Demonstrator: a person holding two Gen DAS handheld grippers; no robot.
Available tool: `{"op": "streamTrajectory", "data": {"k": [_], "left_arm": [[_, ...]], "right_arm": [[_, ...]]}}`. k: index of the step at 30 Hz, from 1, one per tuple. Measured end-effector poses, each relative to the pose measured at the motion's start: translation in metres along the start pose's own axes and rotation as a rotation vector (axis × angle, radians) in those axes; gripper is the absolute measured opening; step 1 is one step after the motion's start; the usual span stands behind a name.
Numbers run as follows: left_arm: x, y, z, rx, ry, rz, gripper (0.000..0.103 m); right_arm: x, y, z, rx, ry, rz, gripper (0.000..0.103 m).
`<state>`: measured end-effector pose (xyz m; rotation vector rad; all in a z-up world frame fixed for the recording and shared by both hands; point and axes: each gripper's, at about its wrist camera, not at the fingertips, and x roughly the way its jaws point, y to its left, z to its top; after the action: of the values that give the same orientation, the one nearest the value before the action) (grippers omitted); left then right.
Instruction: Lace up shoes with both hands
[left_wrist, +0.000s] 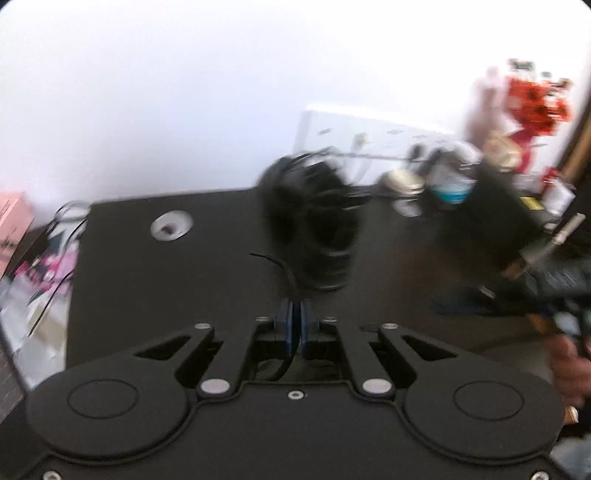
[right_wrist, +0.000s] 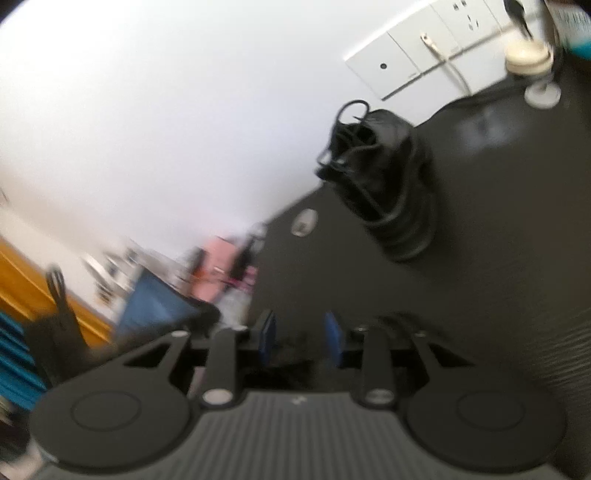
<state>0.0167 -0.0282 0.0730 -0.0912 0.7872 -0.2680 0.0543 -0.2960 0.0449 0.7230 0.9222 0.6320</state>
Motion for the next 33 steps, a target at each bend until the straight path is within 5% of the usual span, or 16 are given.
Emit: {"op": "streamTrajectory", "data": {"k": [5, 16, 22, 24, 26, 27, 33], "left_arm": [[-0.018, -0.043, -0.013, 0.135, -0.036, -0.067, 0.004], [-0.023, -0.069, -0.033, 0.212, -0.004, -0.114, 0.004], [-0.026, -0.064, -0.035, 0.198, -0.005, -0.131, 0.005], [-0.025, -0.061, -0.034, 0.174, 0.000, -0.115, 0.008], [-0.022, -0.059, -0.030, 0.152, -0.003, -0.090, 0.040], [-0.022, -0.059, -0.028, 0.147, -0.018, -0.089, 0.045], [-0.008, -0.072, -0.015, 0.137, -0.033, -0.096, 0.043]], "right_arm": [[0.003, 0.006, 0.013, 0.084, -0.024, 0.113, 0.040], [0.030, 0.006, 0.018, 0.096, 0.100, 0.116, 0.040], [0.026, 0.000, 0.016, 0.123, 0.104, 0.133, 0.006], [0.022, -0.002, 0.016, 0.132, 0.083, 0.148, 0.005], [0.018, -0.003, 0.017, 0.153, 0.073, 0.166, 0.004], [0.017, -0.002, 0.016, 0.158, 0.070, 0.175, 0.004], [0.014, 0.005, 0.013, 0.166, 0.067, 0.220, 0.004]]}}
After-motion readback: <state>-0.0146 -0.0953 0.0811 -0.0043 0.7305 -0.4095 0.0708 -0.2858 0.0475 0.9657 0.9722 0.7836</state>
